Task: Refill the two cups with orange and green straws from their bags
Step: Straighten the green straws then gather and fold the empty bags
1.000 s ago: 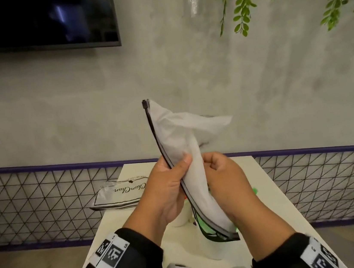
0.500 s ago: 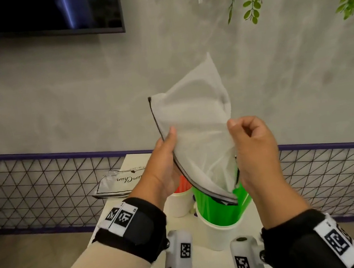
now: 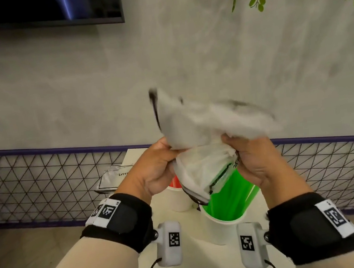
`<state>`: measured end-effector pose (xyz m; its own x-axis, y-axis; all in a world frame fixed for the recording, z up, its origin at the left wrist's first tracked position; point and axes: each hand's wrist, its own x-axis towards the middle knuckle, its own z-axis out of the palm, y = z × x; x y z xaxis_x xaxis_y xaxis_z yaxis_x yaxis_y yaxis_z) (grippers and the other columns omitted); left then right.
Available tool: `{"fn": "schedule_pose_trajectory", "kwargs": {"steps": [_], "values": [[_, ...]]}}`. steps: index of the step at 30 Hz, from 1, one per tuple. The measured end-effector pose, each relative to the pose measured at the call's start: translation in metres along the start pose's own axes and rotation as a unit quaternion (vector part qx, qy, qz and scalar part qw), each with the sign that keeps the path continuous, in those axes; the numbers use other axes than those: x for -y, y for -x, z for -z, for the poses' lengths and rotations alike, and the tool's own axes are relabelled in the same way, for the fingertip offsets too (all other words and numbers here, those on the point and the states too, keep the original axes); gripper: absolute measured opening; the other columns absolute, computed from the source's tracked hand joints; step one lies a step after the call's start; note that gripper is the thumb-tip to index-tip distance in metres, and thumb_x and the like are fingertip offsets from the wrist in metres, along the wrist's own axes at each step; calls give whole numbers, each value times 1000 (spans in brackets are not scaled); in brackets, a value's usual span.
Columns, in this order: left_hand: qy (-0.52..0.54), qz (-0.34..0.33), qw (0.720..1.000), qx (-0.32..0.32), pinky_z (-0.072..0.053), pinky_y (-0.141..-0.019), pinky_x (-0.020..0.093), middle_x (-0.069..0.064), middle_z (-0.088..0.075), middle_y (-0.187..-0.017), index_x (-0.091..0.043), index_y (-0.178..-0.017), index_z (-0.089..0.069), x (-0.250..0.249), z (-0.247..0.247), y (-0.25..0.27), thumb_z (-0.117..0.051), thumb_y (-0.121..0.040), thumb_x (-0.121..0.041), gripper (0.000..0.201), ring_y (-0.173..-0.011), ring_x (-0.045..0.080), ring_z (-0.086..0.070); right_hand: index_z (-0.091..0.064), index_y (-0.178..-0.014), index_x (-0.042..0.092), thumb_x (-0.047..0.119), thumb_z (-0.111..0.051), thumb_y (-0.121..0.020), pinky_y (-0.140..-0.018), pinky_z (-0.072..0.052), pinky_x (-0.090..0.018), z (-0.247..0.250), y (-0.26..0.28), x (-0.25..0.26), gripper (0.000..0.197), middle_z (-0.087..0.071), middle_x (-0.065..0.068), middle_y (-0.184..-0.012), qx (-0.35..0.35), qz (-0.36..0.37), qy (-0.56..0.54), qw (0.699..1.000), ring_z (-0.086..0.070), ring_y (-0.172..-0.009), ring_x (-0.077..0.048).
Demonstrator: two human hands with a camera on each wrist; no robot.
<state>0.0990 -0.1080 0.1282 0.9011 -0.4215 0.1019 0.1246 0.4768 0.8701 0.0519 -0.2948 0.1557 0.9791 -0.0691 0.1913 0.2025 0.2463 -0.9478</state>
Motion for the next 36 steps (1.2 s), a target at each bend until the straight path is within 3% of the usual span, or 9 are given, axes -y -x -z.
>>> {"fn": "schedule_pose_trajectory", "kwargs": {"steps": [5, 7, 11, 14, 18, 23, 27, 30, 36], "values": [[47, 55, 997, -22, -57, -75, 34, 19, -62, -120, -7, -104, -66, -3, 7, 1, -40, -91, -33, 39, -99, 27, -67, -65, -81, 11, 10, -54, -80, -81, -50, -26, 9, -3, 8, 11, -66, -3, -98, 33, 20, 26, 999, -63, -92, -17], [-9, 77, 997, 12, -57, -73, 31, 14, -68, -116, -13, -110, -71, -4, 3, 5, -47, -88, -54, 52, -96, 23, -70, -62, -66, 7, -5, -53, -77, -70, -47, -18, 2, -9, 12, 18, -65, 5, -79, 8, 19, 63, 998, -62, -77, -8], [-102, 110, 989, 14, -56, -84, 47, 14, -49, -140, -35, -139, -37, 6, 2, -5, -90, -56, -4, 103, -110, 32, -64, -70, -94, 19, -9, -53, -82, -85, -50, -22, -10, -12, 14, 35, -63, 2, -102, -27, 53, 66, 996, -61, -94, -12], [-196, 5, 975, -102, -50, -97, 50, 4, -48, -142, -43, -144, -24, 6, 3, -16, -90, -53, -4, 119, -117, 28, -59, -42, -142, 26, 39, -54, -93, -90, -53, -39, 0, -8, 8, 53, -57, 0, -130, -7, 30, -51, 998, -60, -114, -17], [-212, -85, 968, -106, -52, -96, 44, 0, -52, -138, -43, -146, -23, 1, 8, -20, -89, -60, -7, 115, -118, 23, -59, -9, -147, 50, 71, -80, -50, -110, -36, -53, -6, -8, 2, 122, -41, 4, -148, 47, -26, 153, 987, -44, -134, -21], [7, -56, 998, -30, -52, -91, 55, 21, -63, -125, -10, -135, -47, 1, -5, -22, -70, -82, -31, 62, -112, 38, -63, -66, -116, 13, 10, -63, -91, -93, -53, -47, -19, -12, -4, 25, -73, -9, -109, -2, -66, 63, 996, -70, -100, -24], [-208, -177, 921, -279, -50, -97, 35, -11, -52, -134, -32, -142, -35, 9, -8, -28, -56, -96, -31, 50, -114, 1, -56, -62, -113, 26, 22, -54, -97, -83, -50, -28, -26, -16, -12, 18, -67, 10, -105, -154, 128, 276, 940, -63, -96, -7], [-179, -244, 942, -146, -45, -103, 27, -20, -59, -126, -31, -130, -49, 15, -32, -16, -54, -94, -43, 38, -119, -3, -53, -58, -111, 20, 28, -51, -97, -77, -47, -26, -41, -9, -18, 17, -55, 9, -106, -150, 261, 422, 855, -54, -91, -6], [0, -187, 977, -106, -52, -93, 46, 16, -69, -110, -10, -117, -62, 3, -38, -16, -75, -80, -36, 47, -103, 32, -67, -61, -110, 30, 26, -60, -94, -87, -55, -42, -50, -11, -12, 17, -71, 3, -100, 42, 111, 225, 967, -68, -93, -13]]}}
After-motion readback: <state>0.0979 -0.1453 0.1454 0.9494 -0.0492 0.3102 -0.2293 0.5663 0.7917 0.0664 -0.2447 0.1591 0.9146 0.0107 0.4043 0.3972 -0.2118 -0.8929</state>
